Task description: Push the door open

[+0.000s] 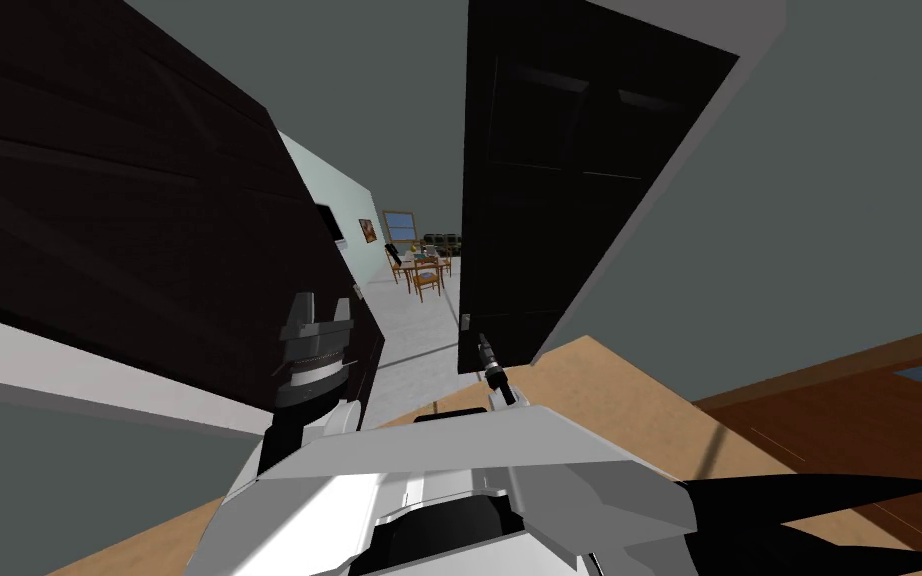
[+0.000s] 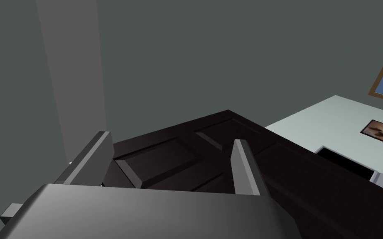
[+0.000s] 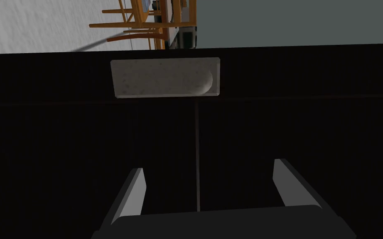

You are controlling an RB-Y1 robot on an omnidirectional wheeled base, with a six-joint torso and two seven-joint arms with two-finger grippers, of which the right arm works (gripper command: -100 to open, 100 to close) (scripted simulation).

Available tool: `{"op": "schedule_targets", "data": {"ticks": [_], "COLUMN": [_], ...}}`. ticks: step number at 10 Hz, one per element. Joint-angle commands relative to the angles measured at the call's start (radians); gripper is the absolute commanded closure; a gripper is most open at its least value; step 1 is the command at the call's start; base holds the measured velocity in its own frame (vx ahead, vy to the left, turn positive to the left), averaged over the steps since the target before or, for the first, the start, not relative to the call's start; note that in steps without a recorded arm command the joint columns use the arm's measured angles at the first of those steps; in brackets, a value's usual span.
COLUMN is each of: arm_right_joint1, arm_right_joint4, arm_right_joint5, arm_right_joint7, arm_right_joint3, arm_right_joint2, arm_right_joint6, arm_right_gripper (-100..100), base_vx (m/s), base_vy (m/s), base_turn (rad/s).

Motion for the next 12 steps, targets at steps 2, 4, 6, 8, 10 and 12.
{"op": "schedule_targets", "data": {"ticks": [2, 4, 6, 8, 10, 12], "arm_right_joint1": [0.004, 0.010, 0.009, 0.008, 0.007, 0.005], "arm_right_joint4": [-0.010, -0.018, -0.015, -0.011, -0.007, -0.003], "arm_right_joint5": [-0.002, -0.002, -0.003, -0.005, -0.007, -0.009], "arm_right_joint7": [-0.006, -0.003, -0.001, 0.001, 0.004, 0.007], "arm_right_joint3": [0.004, 0.002, -0.001, -0.005, -0.010, -0.014], "arm_right_joint2": [0.029, 0.013, 0.004, -0.002, -0.002, 0.004], "arm_right_joint6": [0.003, 0.007, 0.003, -0.002, -0.007, -0.011], "arm_right_gripper": [-100, -100, -100, -100, -100, -100], "base_vx": [-0.224, -0.006, 0.196, 0.212, 0.200, 0.178], "base_vy": [0.023, 0.019, 0.034, 0.040, 0.021, 0.059], "base_turn": [-0.043, 0.005, 0.023, 0.024, 0.025, 0.026]}}
